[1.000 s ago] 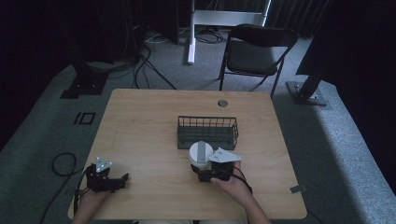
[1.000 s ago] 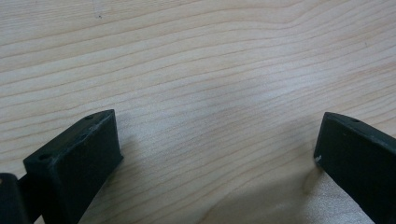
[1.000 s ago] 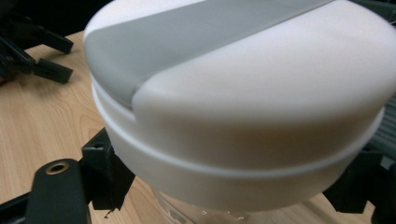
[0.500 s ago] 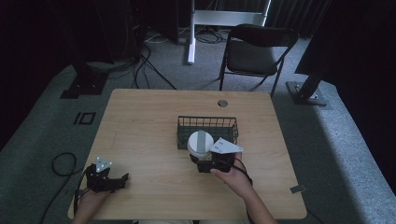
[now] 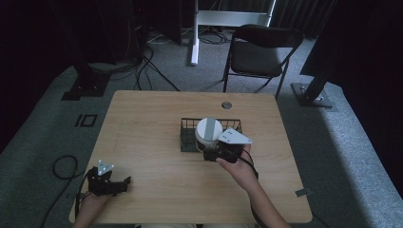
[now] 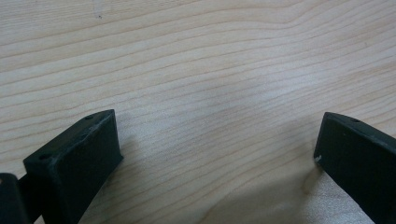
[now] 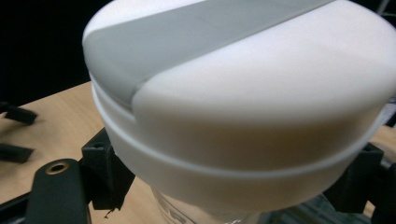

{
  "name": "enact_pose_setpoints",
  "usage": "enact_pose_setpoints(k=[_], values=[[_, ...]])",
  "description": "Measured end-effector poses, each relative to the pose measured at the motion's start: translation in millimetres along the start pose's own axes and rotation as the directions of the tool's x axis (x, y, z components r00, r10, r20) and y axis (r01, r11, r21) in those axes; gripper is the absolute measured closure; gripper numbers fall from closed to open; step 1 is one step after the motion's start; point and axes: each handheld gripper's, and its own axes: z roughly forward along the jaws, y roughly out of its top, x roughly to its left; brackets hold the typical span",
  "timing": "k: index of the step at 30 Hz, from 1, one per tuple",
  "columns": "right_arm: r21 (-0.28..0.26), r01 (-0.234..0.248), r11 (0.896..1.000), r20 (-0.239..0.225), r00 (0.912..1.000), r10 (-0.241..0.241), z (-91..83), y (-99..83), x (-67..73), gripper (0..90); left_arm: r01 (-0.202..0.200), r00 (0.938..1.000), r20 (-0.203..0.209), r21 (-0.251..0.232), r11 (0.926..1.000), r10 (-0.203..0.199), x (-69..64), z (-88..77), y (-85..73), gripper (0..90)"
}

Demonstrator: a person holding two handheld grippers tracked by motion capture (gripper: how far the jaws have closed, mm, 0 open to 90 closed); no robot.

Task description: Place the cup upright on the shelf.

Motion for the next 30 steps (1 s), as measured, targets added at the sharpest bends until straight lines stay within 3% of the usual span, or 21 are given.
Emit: enact_pose_setpoints(k=[5,12,20,28,30], values=[[-0.004,0.01,1.0,0.06,0.9982,-0.01,3.3,10.5,-7.3,18.2,0.0,1.0,0.0,-0.002,1.0,0.0,0.0,0.1,-0.1,0.5],[-0.016,-0.025,1.0,0.143,0.9894,0.027,8.8,20.6,-19.2,18.2,0.0,1.0,0.0,-0.001,1.0,0.0,0.0,0.0,0.0,0.5],[0.009,-0.044,0.999,0.262,0.9642,0.04,19.9,26.5,-33.1,18.2,0.001,1.0,0.0,0.0,1.0,-0.001,-0.1,0.0,-0.1,0.5],[0.058,-0.088,0.994,0.323,0.944,0.065,34.8,23.9,-40.7,18.2,-0.001,1.0,0.0,0.0,1.0,0.001,0.1,0.0,0.0,0.5],[0.059,-0.097,0.994,0.327,0.9423,0.073,37.8,22.2,-41.3,18.2,0.0,1.0,0.0,0.001,1.0,0.0,0.0,0.0,0.0,0.5]])
